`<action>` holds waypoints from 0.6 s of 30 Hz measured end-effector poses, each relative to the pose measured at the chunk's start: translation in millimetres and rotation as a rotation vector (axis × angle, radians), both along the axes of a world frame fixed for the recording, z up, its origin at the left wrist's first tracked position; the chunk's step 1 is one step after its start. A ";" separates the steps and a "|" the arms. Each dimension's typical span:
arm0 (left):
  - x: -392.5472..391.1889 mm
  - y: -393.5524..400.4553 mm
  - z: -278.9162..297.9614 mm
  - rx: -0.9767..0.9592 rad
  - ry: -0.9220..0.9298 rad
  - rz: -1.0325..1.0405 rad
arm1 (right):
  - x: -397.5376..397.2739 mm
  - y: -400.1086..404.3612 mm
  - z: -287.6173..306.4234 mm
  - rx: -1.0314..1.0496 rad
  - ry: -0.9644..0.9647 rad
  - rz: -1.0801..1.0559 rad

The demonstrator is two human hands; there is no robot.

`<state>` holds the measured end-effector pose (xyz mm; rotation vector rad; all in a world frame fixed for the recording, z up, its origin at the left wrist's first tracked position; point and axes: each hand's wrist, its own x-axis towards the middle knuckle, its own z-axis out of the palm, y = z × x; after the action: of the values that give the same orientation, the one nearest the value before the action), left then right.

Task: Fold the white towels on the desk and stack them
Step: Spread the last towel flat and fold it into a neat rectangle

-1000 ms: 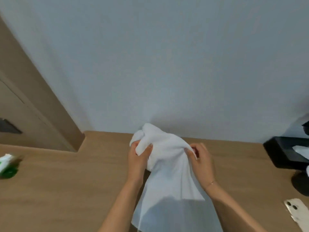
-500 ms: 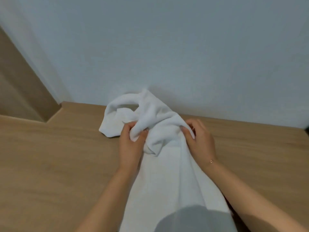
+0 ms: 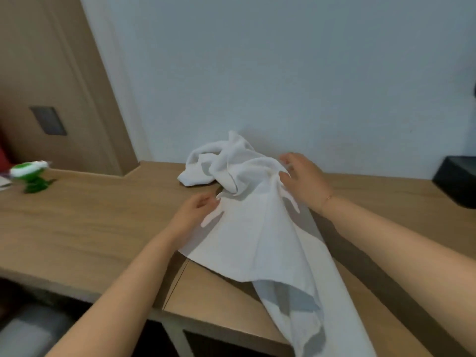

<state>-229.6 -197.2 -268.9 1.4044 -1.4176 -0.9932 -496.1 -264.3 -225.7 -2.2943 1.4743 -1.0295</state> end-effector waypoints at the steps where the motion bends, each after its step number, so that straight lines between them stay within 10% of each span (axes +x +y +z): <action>1: 4.4 11.9 -5.5 -0.025 -0.063 0.054 | 0.8 22.4 5.8 -0.016 0.001 0.061; 11: 3.9 47.5 -19.0 -0.168 -0.326 0.308 | 45.2 160.4 -0.5 0.005 0.831 0.344; 18: 6.9 54.3 -16.3 -0.130 -0.102 0.265 | 41.6 160.1 -34.3 -0.192 0.773 0.314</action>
<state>-222.7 -142.9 -285.3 1.5163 -1.3029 -0.6573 -454.5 -104.1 -260.0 -3.1342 1.1724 -0.1876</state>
